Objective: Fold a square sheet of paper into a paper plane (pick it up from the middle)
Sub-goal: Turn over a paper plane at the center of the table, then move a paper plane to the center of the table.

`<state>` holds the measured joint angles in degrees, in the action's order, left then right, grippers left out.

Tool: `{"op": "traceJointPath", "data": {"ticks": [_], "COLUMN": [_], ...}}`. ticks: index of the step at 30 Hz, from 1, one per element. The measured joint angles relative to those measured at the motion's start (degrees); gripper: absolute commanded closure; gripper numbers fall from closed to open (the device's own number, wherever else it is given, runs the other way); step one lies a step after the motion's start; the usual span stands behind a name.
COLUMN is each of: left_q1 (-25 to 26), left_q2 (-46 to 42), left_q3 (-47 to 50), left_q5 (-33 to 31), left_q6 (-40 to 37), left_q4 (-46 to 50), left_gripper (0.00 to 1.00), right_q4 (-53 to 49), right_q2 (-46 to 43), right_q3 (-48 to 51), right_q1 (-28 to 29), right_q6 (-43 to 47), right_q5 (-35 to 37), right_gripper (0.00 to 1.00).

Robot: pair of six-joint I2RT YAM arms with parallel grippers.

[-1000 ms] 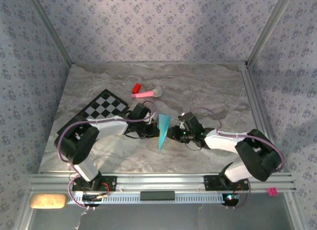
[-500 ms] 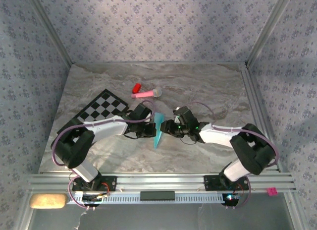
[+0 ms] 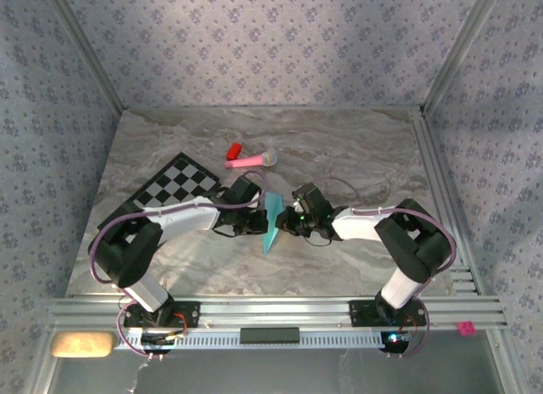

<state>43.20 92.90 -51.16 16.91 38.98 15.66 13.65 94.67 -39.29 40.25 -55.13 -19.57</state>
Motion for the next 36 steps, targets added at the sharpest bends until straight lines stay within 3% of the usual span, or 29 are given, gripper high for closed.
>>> {"op": "traceJointPath", "data": {"ticks": [11,36], "left_q1": [0.0,0.0], "left_q2": [1.5,4.2], "left_q3": [-0.2,-0.7], "left_q5": [0.4,2.0], "left_q6": [-0.1,-0.1], "left_q4": [0.0,-0.8], "left_gripper": [0.81,0.84], "right_q4": [2.2,3.8], "right_q2": [0.2,1.9], "right_q3": [1.2,1.3], "right_q1": [0.0,0.0], "right_q6": [-1.2,-2.1], "right_q5": [0.0,-0.1], "right_gripper": [0.88,0.9]}}
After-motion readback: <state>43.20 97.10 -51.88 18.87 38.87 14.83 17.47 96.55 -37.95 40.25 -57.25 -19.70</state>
